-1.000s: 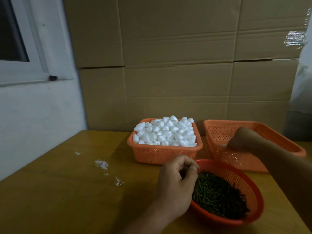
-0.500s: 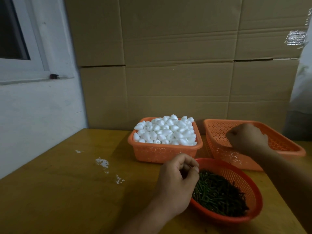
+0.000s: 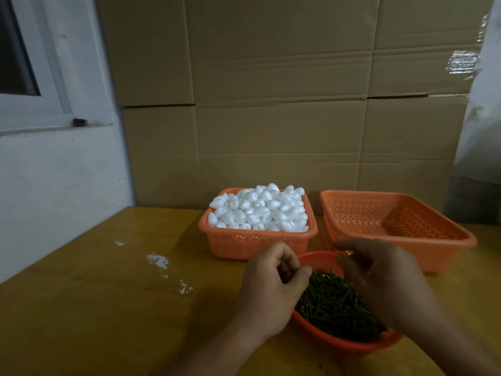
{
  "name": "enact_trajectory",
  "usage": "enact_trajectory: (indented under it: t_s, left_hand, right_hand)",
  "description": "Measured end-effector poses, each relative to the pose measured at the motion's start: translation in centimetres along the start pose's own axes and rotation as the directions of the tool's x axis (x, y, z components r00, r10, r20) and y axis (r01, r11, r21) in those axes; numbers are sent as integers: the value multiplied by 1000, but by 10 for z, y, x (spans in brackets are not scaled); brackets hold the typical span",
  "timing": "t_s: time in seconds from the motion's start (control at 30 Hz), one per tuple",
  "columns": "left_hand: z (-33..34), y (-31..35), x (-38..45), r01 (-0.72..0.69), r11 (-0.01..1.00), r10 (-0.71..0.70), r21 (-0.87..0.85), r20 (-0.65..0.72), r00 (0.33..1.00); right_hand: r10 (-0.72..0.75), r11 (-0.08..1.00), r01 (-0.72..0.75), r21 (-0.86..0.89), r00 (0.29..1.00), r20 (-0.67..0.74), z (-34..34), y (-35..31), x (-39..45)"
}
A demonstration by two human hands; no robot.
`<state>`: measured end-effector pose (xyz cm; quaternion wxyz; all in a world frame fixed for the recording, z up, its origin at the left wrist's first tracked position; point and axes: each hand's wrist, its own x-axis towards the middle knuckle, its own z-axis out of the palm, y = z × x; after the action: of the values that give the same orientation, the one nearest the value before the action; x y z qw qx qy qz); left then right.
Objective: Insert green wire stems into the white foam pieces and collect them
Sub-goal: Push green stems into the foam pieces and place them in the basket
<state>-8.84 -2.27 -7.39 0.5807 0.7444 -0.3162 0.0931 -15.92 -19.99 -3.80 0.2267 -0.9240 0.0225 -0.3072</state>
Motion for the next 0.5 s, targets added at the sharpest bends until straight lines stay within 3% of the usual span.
enact_trajectory:
  t_s: [0.3,0.4,0.5]
  left_hand:
    - [-46,-6,48,-15,951,42,309,-80,996]
    - [-72,-13,78,-8,853,65,522,-92,994]
    - [-89,-21,105,-34,698,61,716,-12,998]
  right_hand:
    - [-39,997,40,59,999,-8,5,-4,-10]
    - [-37,997,38,62,999,-14,3,-7,-11]
    - [-32,998,33,51,999,-26,2,-8,-11]
